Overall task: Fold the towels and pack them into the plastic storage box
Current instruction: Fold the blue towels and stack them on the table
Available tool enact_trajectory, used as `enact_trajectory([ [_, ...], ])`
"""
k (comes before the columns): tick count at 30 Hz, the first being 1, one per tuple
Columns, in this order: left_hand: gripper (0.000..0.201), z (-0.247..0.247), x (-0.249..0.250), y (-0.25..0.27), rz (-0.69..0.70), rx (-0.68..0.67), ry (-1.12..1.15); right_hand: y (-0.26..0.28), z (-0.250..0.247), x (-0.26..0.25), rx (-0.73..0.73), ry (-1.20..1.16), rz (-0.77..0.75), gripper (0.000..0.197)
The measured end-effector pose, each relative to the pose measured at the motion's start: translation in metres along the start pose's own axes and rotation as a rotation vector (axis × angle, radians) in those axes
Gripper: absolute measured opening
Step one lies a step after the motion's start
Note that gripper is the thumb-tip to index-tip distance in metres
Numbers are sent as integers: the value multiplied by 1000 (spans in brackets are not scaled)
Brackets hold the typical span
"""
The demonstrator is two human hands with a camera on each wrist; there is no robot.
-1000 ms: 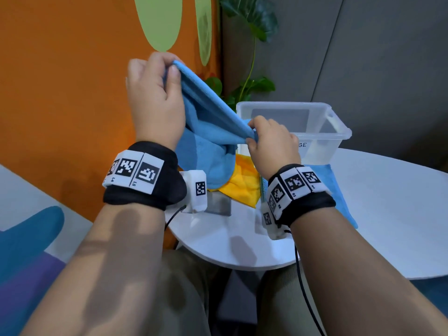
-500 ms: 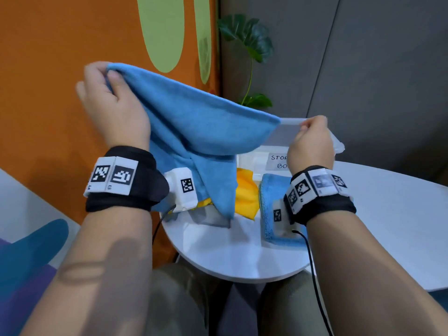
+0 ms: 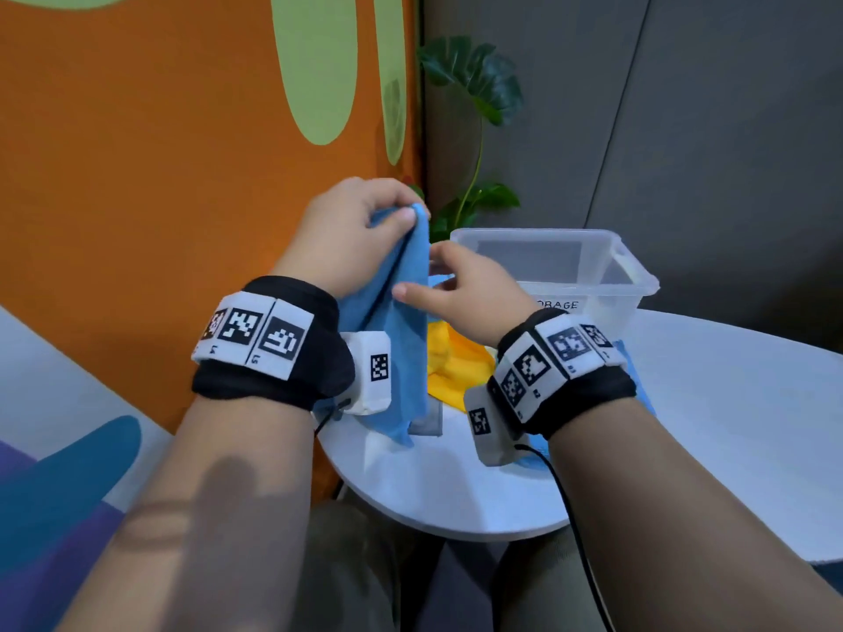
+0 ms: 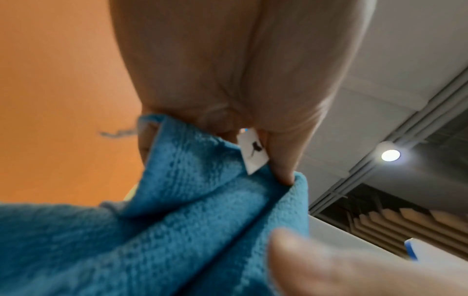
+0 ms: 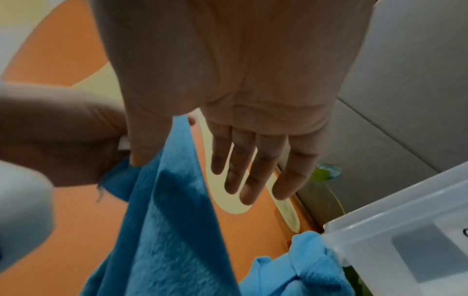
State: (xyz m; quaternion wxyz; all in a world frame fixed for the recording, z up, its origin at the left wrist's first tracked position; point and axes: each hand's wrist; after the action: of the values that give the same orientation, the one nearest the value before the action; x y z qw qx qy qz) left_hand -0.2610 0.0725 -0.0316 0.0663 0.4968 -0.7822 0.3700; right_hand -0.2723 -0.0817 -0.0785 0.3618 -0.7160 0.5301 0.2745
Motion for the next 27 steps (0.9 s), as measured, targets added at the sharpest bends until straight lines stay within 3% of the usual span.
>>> enact_trajectory([
  [2,20,1,4,1,21,-22,95,-1,2,3,12,118,-15,30],
  [5,18,-3,3,-2,-3,111,108,-2,-7,12,102,254,53,16],
  [9,16,-16,-12,-8,-130,379,113,0,-29,29,225,366,181,16],
  [12,24,-21,-29,-11,-192,457,12,2,-44,35,392,303,252,21],
  [15,25,-19,-37,-8,-239,488,-59,5,-60,26,613,214,210,22],
  [20,25,-23,-34,-6,-279,559,-93,6,-77,3,935,60,2,25],
  [23,24,-21,-31,-7,-340,486,-56,4,-80,-2,921,57,34,25],
  [27,18,-1,-28,0,-503,248,53,-2,-66,14,637,111,331,27],
])
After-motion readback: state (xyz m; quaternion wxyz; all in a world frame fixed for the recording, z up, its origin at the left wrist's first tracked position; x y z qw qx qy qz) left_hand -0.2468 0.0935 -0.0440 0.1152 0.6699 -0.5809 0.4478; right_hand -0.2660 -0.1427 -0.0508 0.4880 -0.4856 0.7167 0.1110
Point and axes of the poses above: each hand's wrist, its own y-axis away from the middle knuckle, its own z-axis out of the palm, x = y × z, and after that the axes turned 2 degrees about -y, right-handed
